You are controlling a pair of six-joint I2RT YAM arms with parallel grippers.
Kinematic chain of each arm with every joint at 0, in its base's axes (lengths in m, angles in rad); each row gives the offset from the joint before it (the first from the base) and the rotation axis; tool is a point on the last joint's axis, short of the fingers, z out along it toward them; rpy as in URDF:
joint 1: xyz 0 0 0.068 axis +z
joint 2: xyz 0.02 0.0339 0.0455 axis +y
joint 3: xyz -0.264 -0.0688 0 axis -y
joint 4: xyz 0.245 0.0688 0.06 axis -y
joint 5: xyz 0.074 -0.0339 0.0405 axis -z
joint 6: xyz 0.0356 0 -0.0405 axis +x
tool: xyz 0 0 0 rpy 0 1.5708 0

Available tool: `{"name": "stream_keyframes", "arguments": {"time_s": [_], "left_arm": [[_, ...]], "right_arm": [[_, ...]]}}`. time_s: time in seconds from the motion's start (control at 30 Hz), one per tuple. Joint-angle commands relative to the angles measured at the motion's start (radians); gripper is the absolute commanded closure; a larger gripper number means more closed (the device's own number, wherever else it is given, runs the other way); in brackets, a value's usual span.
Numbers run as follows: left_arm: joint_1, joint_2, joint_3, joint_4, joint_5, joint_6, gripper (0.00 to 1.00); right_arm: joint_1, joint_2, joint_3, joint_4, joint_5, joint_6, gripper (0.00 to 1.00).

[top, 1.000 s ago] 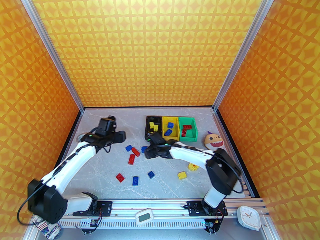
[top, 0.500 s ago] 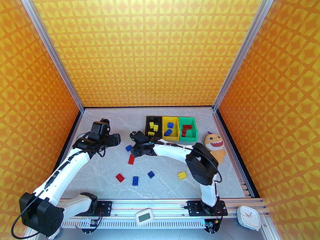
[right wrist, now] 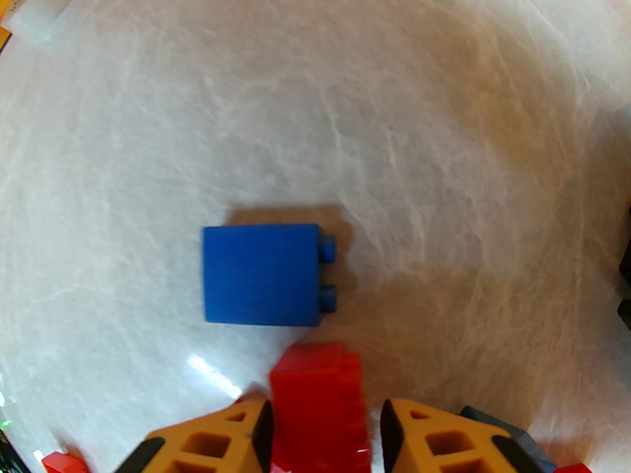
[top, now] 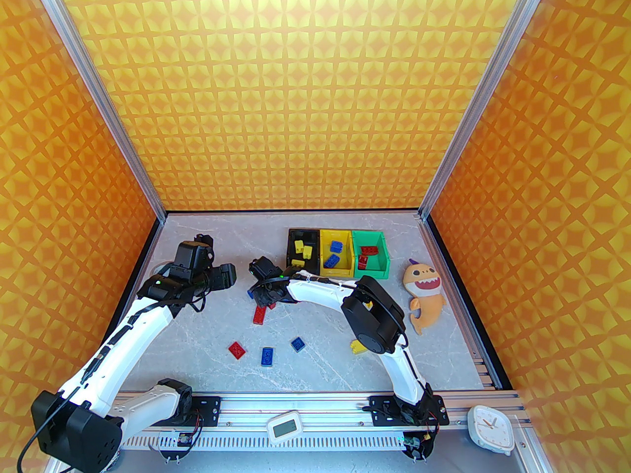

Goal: Sort the legos into containers by color

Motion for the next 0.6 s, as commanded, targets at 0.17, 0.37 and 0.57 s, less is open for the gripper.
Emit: {"name": "stream_keyframes", "arguments": {"time_s": [0.17,0.37,0.57], "left_arm": [[0.008,-0.012,-0.014,-0.020,-0.014,-0.002,0.27],[0.007,-0.014,-0.010,-0.026,-0.012,-0.003,0.27],[0.007,-0.023,-0.010,-0.025,-0.006,-0.008,0.27]], "right_arm": [[-0.001,0.040,0.037,-0.048,0.033,-0.023,0.62],[0.000,0.032,0.045,-0.051,0.028,-0.043,0.69],[0.000,-0.012,0.045,-0.042,0.022,-0.054,0.74]]}}
